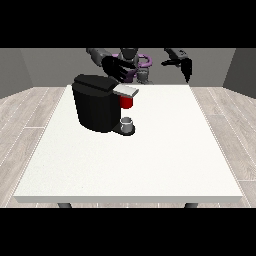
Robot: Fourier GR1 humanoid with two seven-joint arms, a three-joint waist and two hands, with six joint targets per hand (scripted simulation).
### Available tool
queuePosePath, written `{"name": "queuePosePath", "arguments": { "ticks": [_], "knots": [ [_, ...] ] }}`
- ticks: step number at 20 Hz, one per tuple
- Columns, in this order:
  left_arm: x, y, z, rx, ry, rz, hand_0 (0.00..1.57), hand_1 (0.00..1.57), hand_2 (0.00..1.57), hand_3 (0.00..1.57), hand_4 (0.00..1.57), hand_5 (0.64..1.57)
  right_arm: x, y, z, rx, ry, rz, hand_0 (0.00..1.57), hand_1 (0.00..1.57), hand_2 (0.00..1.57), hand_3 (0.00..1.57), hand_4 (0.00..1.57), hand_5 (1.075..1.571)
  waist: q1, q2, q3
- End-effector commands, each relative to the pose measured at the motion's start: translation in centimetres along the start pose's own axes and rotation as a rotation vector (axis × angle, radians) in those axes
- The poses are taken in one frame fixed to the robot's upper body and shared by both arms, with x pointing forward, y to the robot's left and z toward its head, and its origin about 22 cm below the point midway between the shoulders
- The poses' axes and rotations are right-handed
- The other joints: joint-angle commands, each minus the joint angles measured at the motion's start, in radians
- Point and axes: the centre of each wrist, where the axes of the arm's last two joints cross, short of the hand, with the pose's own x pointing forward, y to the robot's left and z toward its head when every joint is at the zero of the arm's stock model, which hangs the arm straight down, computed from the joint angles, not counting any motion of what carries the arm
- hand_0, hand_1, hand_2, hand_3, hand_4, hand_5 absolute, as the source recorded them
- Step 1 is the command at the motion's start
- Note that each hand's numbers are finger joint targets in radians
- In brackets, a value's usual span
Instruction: Insert the coffee pod into the coffee machine and close the lid
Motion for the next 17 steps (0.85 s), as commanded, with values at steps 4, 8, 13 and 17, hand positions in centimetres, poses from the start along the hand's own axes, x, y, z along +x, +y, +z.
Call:
{"name": "queuePosePath", "arguments": {
  "ticks": [4,8,13,17],
  "knots": [
    [-0.7,-2.5,0.8,-0.029,-0.029,0.027,0.00,0.00,0.00,0.00,0.14,1.571,0.2,1.1,-0.4,0.013,-0.009,-0.028,0.00,0.00,0.00,0.00,0.12,1.571,0.003,-0.041,0.0001],
    [-1.8,-2.3,1.9,-0.009,0.005,0.029,0.00,0.00,0.00,0.00,0.19,1.571,-0.4,3.4,0.8,0.087,-0.054,-0.099,0.00,0.00,0.00,0.00,0.13,1.571,-0.040,-0.086,0.0001],
    [-3.6,-1.0,2.7,0.054,0.031,0.040,0.00,0.00,0.00,0.00,0.19,1.571,-2.2,6.0,4.0,0.105,-0.091,-0.231,0.00,0.00,0.00,0.00,0.27,1.571,-0.085,-0.123,0.0001],
    [-4.7,0.2,3.9,0.080,0.086,0.037,0.00,0.00,0.00,0.00,0.19,1.571,-5.8,7.6,8.8,0.061,0.025,-0.327,0.00,0.00,0.00,0.00,0.16,1.571,-0.134,-0.183,0.0001]
  ]
}}
